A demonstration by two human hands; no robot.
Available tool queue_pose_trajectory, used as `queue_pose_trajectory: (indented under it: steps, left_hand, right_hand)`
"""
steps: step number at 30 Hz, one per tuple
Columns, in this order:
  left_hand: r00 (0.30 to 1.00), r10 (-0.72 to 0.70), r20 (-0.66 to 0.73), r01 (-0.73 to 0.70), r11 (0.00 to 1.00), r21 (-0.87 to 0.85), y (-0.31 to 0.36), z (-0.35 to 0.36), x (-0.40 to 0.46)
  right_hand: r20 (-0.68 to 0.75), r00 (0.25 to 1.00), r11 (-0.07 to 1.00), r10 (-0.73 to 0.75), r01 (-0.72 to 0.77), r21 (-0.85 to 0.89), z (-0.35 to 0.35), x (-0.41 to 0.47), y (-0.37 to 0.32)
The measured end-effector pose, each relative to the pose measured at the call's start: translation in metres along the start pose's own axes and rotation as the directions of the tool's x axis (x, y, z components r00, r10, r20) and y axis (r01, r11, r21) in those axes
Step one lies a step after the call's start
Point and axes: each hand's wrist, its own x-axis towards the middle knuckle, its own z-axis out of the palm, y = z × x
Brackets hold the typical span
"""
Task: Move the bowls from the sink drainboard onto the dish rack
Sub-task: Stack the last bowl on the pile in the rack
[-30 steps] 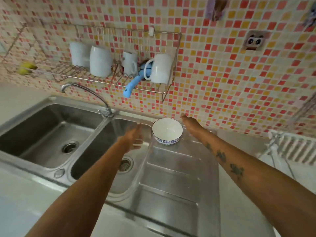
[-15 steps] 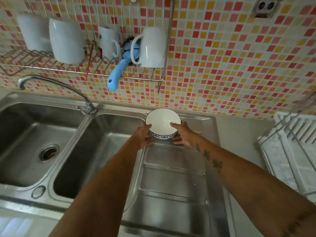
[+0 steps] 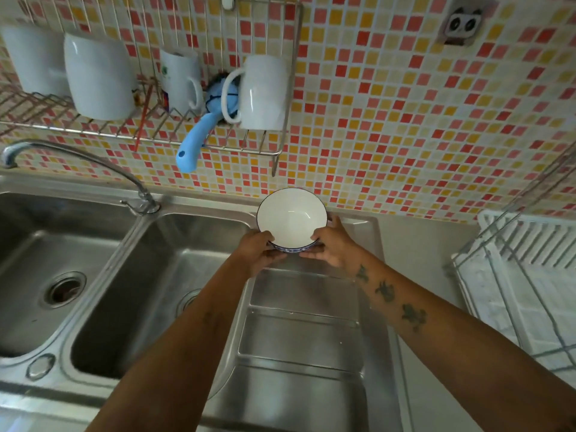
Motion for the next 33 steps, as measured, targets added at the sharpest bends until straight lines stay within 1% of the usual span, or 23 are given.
queue_pose_trajectory:
  steps: [3,6,7,9,10,13,14,16,18,20,23,26,28,30,31,33]
  left_hand:
    - [0.994,0.003,0.110,0.011,0.993,-0.120,0.020,0.025,-0.024]
    - [0.964,-0.009,0.265,0.066,0.976,-0.207,0.041,0.055,-0.051]
    - [0.942,0.002,0.336,0.080,0.969,-0.232,0.046,0.068,-0.061]
    - [0.874,0.053,0.483,0.088,0.960,-0.264,0.054,0.093,-0.083]
    - [0.846,0.078,0.527,0.091,0.954,-0.287,0.057,0.106,-0.094]
    - [0.810,0.140,0.570,0.076,0.938,-0.338,0.072,0.143,-0.135]
    - [0.777,0.166,0.607,0.050,0.946,-0.321,0.078,0.155,-0.150]
    - [0.690,0.187,0.699,0.019,0.961,-0.275,0.087,0.177,-0.180]
    - [0.648,0.188,0.738,0.013,0.966,-0.257,0.091,0.197,-0.205]
    - [0.617,0.189,0.764,0.006,0.970,-0.244,0.094,0.215,-0.227]
    - [0.545,0.153,0.824,0.006,0.982,-0.186,0.090,0.245,-0.258]
    - [0.496,0.111,0.861,-0.009,0.992,-0.122,0.081,0.275,-0.276]
    - [0.490,0.072,0.869,-0.017,0.997,-0.074,0.075,0.296,-0.284]
    - [0.478,0.068,0.876,-0.043,0.998,-0.054,0.071,0.319,-0.291]
    - [0.482,0.084,0.872,-0.078,0.996,-0.052,0.069,0.330,-0.295]
    - [0.520,0.125,0.845,-0.153,0.987,-0.052,0.064,0.352,-0.302]
  right_hand:
    - [-0.071,0.994,0.996,-0.087,0.088,0.017,-0.018,-0.033,-0.030]
    - [-0.087,0.970,0.972,-0.227,0.220,-0.082,-0.043,-0.078,-0.067]
    - [-0.085,0.956,0.953,-0.281,0.268,-0.143,-0.050,-0.095,-0.081]
    - [-0.060,0.917,0.893,-0.394,0.366,-0.262,-0.066,-0.130,-0.109]
    - [-0.045,0.897,0.862,-0.439,0.406,-0.305,-0.074,-0.148,-0.122]
    - [-0.011,0.835,0.776,-0.551,0.507,-0.376,-0.096,-0.208,-0.161]
    - [0.002,0.807,0.738,-0.591,0.542,-0.402,-0.102,-0.228,-0.171]
    - [0.033,0.742,0.647,-0.670,0.604,-0.465,-0.115,-0.266,-0.188]
    - [0.054,0.687,0.574,-0.725,0.646,-0.504,-0.129,-0.299,-0.200]
    - [0.065,0.653,0.527,-0.755,0.662,-0.532,-0.147,-0.327,-0.209]
    - [0.087,0.618,0.479,-0.781,0.683,-0.552,-0.181,-0.361,-0.214]
    - [0.088,0.625,0.482,-0.775,0.676,-0.557,-0.221,-0.389,-0.215]
    - [0.089,0.642,0.490,-0.761,0.660,-0.569,-0.250,-0.406,-0.216]
    - [0.096,0.643,0.488,-0.760,0.661,-0.570,-0.277,-0.421,-0.218]
    - [0.094,0.643,0.494,-0.760,0.665,-0.560,-0.289,-0.427,-0.220]
    - [0.084,0.653,0.515,-0.753,0.664,-0.542,-0.311,-0.436,-0.224]
